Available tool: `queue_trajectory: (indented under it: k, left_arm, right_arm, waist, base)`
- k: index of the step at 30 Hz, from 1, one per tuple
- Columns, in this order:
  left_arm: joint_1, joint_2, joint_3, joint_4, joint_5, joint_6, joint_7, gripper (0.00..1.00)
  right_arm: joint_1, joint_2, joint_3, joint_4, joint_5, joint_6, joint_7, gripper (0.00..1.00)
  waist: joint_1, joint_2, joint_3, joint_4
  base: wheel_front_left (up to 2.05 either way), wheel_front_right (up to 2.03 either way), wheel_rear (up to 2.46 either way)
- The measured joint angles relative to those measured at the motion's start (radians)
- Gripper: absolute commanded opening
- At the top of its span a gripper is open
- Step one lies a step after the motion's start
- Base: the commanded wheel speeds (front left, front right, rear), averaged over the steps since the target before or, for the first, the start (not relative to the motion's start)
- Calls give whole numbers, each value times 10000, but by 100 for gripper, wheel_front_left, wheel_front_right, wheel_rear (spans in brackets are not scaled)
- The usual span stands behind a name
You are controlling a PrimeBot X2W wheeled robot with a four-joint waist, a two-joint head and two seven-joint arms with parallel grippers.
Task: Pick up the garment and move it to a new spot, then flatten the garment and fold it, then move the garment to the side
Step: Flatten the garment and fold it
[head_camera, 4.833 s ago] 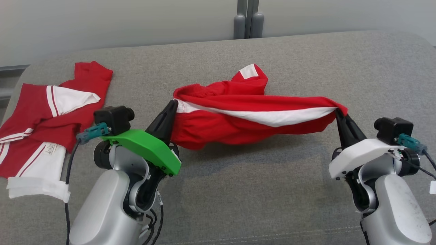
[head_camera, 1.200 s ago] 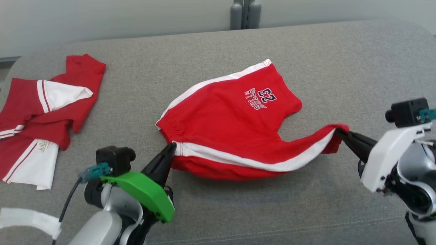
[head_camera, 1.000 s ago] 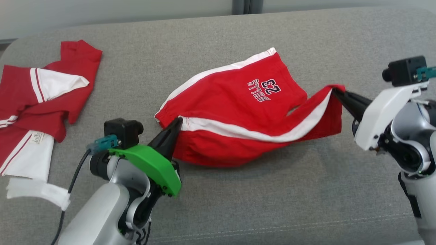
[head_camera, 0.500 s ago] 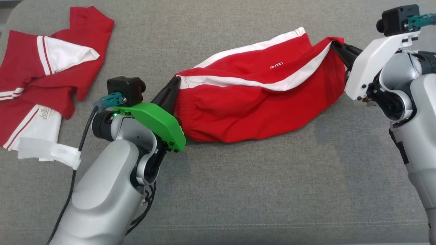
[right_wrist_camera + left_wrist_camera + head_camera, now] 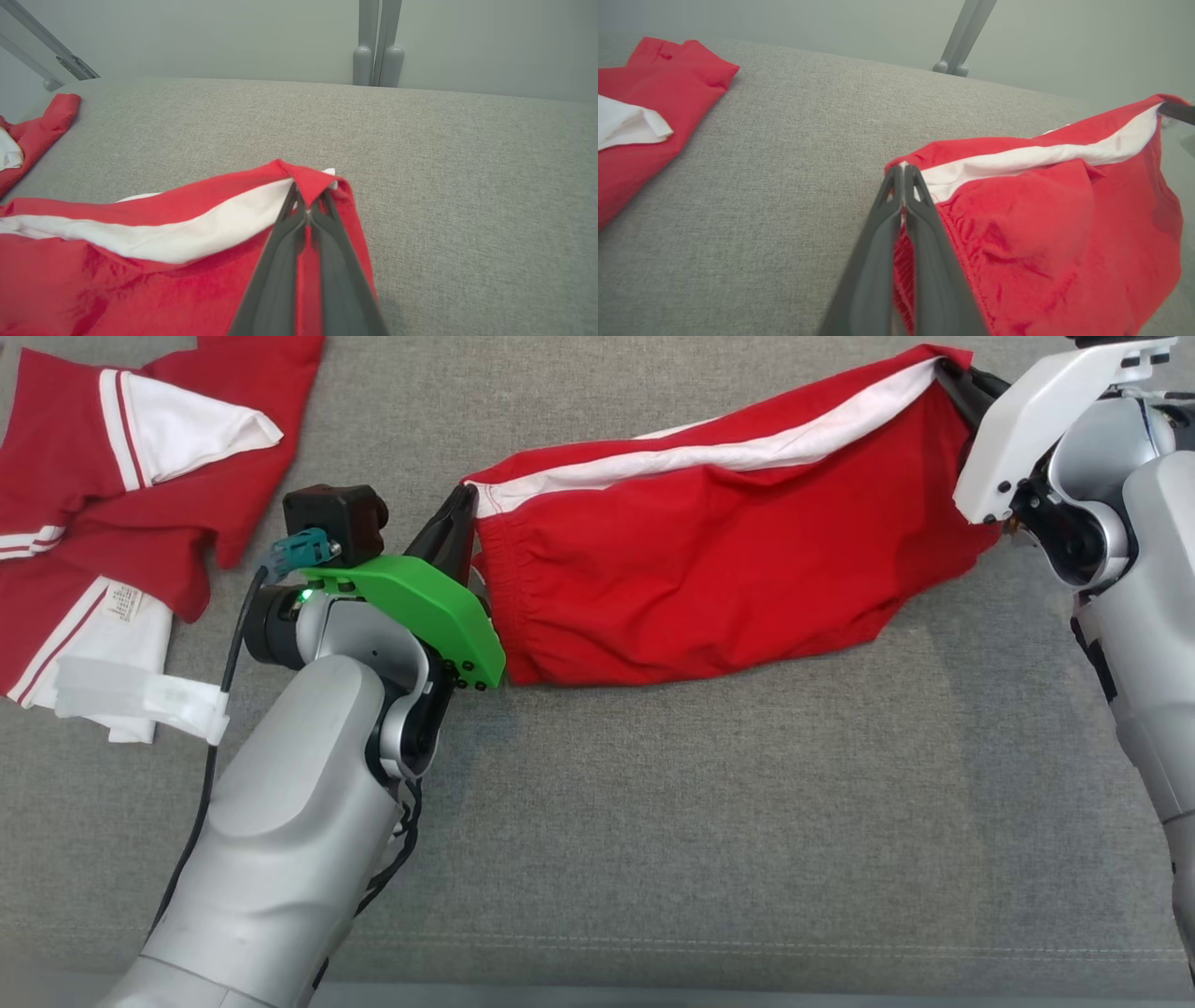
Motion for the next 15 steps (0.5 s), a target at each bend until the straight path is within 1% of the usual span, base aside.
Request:
queue_trajectory:
  k: [6,7,8,15]
  left_arm:
    - [-327,-198,-25,587,10,-90,-313,0]
    - [-385,-226,-23,675,10,-107,-380,24]
    - [-443,-257,-31,752,19,-115,-420,100]
    - [-708,-376,-29,1252,71,-150,-899,100]
  right_arm:
    - [-603,169,121,832,-192,0,-399,0]
    - [-699,198,132,970,-211,0,-477,32]
    - [-790,224,136,1078,-221,0,-554,100]
    - [-1043,334,476,1450,-130,0,-1116,100]
  waist:
    - [0,0,282,159]
    - [0,0,322,180]
    - [0,0,356,201]
    - [1,0,369,279]
  base:
    - [0,0,0]
    - [0,0,0]
    - [0,0,0]
    - [0,0,0]
